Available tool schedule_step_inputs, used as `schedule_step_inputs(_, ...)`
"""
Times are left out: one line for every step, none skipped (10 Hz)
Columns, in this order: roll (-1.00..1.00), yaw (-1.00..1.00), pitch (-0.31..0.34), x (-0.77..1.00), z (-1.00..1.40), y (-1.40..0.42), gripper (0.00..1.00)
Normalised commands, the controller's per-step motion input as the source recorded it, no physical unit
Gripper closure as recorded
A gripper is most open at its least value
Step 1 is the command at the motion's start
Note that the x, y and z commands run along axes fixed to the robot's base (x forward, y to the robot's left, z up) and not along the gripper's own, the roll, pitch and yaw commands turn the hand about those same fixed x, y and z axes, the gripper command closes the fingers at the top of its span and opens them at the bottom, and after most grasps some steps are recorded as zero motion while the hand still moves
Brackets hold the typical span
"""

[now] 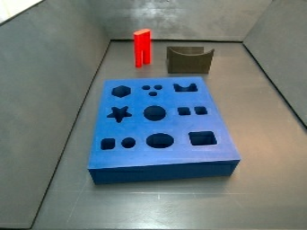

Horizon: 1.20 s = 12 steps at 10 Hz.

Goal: Pick up the square-circle object. Move up. Rotate the square-circle object. Move to above the board. Insert the square-circle object.
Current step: Pick up the square-circle object.

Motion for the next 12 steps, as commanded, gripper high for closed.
schedule_step_inputs(0.09, 0.04, -0.217, -0.40, -0.53, -0.38, 0.00)
schedule_step_inputs(0.14, 0.57, -0.189, -0.25, -0.65, -0.61, 0.00)
schedule_step_inputs(0.00, 0.74, -0.084, 0.00, -0.62, -0.39, 0.00)
schedule_step_inputs(0.00, 0.92, -0.106, 0.00, -0.57, -0.23, 0.00)
schedule_step_inputs(-0.04, 1.00, -0.091, 0.00, -0.53, 0.00, 0.00)
schedule_step_inputs(-0.11, 1.00, -0.091, 0.00, -0.48, 0.00, 0.00)
schedule_step_inputs(-0.11, 1.00, -0.093, 0.01, -0.47, 0.00, 0.00)
schedule_step_inputs(-0.11, 1.00, -0.094, 0.01, -0.46, 0.00, 0.00)
schedule_step_inputs(-0.06, 1.00, -0.110, 0.00, -0.36, 0.00, 0.00)
schedule_step_inputs(-0.07, 1.00, -0.124, 0.00, -0.33, 0.00, 0.00)
schedule_step_inputs(-0.08, 1.00, -0.127, 0.00, -0.32, 0.00, 0.00)
schedule_step_inputs(-0.14, 0.92, -0.144, 0.00, -0.26, 0.00, 0.00)
